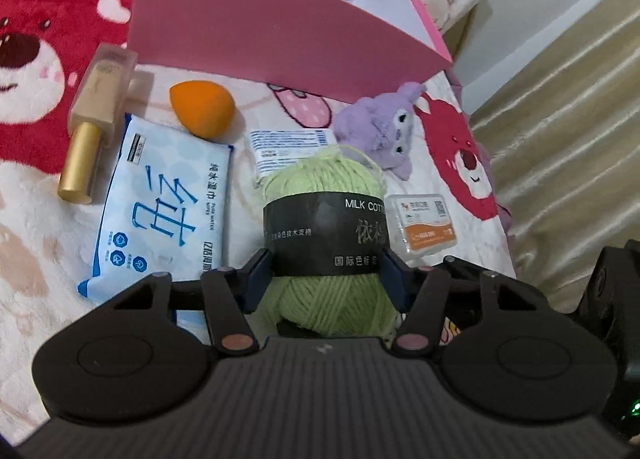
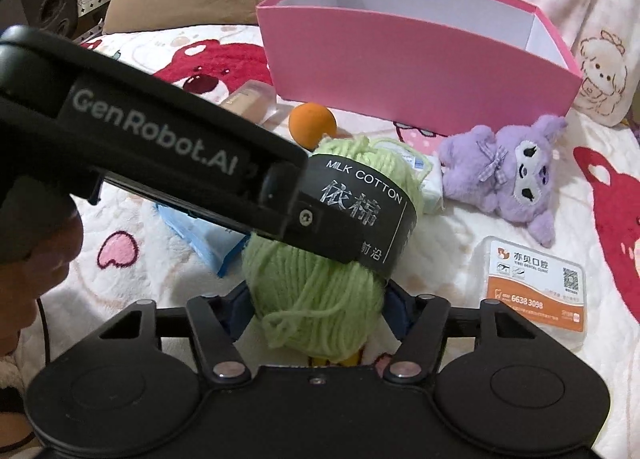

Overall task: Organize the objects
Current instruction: 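Close the left gripper on the green yarn ball, then carry the yarn ball with the left gripper into the pink box, then open the left gripper and lift out of the box, then move the left tool toward the blue wet-wipe pack, then grasp the wet-wipe pack with the left gripper and lift, then lower the wet-wipe pack into the pink box beside the yarn, then open the left gripper and withdraw from the box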

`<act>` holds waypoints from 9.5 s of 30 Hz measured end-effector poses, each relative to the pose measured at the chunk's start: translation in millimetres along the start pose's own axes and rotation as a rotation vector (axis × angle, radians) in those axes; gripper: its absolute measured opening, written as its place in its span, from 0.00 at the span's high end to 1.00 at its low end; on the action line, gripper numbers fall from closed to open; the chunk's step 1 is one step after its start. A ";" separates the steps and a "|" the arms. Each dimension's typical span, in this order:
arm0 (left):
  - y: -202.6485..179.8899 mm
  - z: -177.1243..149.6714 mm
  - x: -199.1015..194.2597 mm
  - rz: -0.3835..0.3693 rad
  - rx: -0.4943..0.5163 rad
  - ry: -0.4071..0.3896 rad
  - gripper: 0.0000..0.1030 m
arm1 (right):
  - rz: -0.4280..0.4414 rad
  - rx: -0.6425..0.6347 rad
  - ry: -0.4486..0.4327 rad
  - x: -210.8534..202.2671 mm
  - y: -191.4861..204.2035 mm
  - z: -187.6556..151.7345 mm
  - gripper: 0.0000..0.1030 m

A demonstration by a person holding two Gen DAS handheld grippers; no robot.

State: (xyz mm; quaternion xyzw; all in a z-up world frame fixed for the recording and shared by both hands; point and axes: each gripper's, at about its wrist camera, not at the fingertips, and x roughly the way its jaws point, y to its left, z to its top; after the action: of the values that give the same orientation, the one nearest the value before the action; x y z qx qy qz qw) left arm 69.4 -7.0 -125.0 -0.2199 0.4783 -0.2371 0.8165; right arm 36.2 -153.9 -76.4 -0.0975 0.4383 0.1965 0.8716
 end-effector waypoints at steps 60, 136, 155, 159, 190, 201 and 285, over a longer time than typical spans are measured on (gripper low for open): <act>-4.2 278.1 110.0 0.070 -0.113 0.012 0.56 | -0.117 -0.019 0.171 100.1 -145.7 229.6 0.31; -55.1 115.5 -111.2 0.387 0.214 0.060 0.25 | 0.343 0.144 0.001 -114.5 -77.0 101.5 0.26; 34.9 42.6 -68.0 0.336 0.105 0.105 0.32 | 0.248 0.078 0.057 -25.5 9.5 40.0 0.26; 48.8 31.2 -49.7 0.356 0.099 0.102 0.37 | 0.269 0.103 0.061 -6.4 16.6 34.2 0.27; 56.1 9.6 -27.8 0.210 -0.018 0.043 0.76 | 0.162 0.124 0.084 40.7 43.4 12.1 0.09; 42.8 3.1 -37.2 0.151 -0.018 0.082 0.77 | 0.166 0.097 0.051 18.5 36.8 7.4 0.20; -49.4 227.4 34.3 0.341 0.087 -0.004 0.65 | 0.132 0.094 -0.118 -14.1 -142.3 172.6 0.19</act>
State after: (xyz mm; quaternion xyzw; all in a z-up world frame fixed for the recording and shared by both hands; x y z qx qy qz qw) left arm 276.7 -36.5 -17.9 -0.1004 0.4965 -0.1152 0.8545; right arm 214.9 -227.1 37.6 -0.0156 0.4005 0.2379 0.8848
